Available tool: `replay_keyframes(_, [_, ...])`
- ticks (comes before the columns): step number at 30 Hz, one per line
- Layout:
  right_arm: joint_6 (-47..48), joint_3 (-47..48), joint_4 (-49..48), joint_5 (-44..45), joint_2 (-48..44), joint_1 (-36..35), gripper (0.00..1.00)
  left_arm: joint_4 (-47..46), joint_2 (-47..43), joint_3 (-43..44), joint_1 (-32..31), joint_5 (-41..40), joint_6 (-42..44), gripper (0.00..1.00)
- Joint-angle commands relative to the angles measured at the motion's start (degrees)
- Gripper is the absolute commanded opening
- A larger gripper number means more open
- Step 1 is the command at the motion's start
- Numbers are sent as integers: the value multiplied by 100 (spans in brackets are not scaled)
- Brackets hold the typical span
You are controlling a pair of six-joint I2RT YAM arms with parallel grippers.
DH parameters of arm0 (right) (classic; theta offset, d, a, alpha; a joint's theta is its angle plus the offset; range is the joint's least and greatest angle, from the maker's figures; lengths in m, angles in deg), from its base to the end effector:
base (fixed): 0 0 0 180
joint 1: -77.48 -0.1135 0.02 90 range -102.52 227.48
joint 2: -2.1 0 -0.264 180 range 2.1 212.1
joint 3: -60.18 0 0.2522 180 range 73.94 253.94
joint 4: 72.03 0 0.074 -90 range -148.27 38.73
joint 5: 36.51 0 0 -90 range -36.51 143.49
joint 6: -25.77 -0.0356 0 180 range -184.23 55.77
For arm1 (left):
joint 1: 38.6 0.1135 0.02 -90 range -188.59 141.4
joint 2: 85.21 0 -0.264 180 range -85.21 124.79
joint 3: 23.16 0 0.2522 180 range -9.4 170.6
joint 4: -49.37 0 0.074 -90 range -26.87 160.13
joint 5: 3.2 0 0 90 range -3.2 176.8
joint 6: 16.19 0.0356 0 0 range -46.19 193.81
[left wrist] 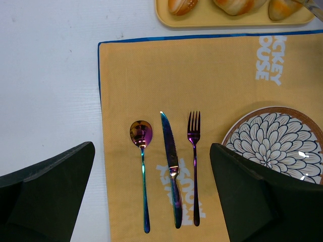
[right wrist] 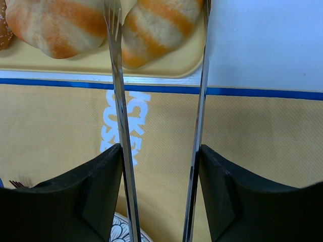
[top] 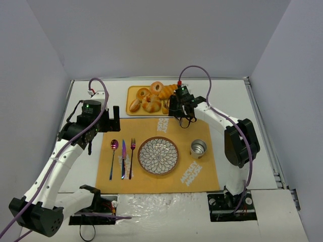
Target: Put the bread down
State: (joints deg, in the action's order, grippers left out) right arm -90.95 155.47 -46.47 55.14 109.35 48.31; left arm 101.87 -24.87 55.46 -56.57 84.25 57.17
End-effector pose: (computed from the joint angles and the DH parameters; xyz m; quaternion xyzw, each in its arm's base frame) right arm 0.3777 0.2096 0.2466 -0.0128 0.8968 0.1958 0.3966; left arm 0.2092 -0.0662 0.3604 -0.0002 0.8837 -0.1203 0.4523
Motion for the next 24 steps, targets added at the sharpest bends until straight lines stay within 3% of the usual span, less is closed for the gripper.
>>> replay_keyframes(1, [44, 171, -142, 73, -138, 34, 54, -192, -9, 106, -22, 12, 3, 96])
replay_keyframes(6, [45, 162, -142, 45, -188, 41, 49, -192, -4, 106, -22, 16, 3, 96])
replay_keyframes(10, [54, 178, -142, 20, -188, 35, 39, -192, -4, 106, -22, 9, 3, 96])
replay_keyframes(18, [73, 129, -104, -12, -392, 43, 1, -192, -10, 100, -22, 0, -6, 96])
replay_keyframes(24, [104, 184, 63, 78, -799, 43, 0, -192, -4, 106, -22, -8, -6, 96])
